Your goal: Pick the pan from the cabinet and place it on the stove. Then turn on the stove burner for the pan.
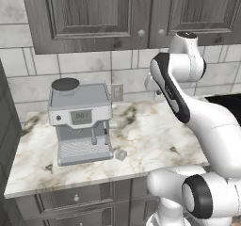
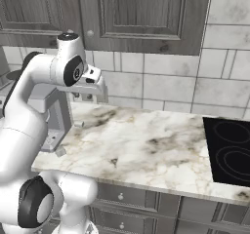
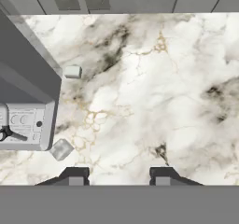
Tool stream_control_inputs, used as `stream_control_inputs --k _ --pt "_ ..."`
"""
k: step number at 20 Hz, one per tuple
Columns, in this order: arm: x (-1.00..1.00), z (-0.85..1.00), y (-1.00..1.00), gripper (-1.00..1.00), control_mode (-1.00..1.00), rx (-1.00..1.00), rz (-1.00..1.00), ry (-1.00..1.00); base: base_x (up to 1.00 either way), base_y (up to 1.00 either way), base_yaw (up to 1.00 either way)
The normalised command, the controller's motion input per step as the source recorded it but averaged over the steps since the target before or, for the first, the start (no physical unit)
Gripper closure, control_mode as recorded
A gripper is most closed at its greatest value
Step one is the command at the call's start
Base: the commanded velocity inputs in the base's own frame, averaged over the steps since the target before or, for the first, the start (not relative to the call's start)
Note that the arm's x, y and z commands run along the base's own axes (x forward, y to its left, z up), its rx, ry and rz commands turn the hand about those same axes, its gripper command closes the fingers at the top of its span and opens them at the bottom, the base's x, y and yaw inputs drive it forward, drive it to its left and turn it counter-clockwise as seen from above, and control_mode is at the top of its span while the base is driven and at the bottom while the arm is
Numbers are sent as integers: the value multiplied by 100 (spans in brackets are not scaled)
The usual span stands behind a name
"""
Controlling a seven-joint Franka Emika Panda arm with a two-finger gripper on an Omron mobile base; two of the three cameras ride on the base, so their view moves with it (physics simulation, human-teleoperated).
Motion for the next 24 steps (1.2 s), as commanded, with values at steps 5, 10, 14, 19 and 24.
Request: stream_control_inputs --k 5,10,14,19,24 --pt "-11 0 -5 -100 -100 0 -3 -7 0 0 0" --pt "-47 5 -6 -100 -100 1 -4 -41 0 0 0" --pt "-12 43 0 -100 -100 0 -3 -34 0 0 0" --pt "0 64 1 -100 -100 0 -1 -29 0 0 0" --pt "-1 67 1 -100 -100 0 -1 -27 0 0 0"
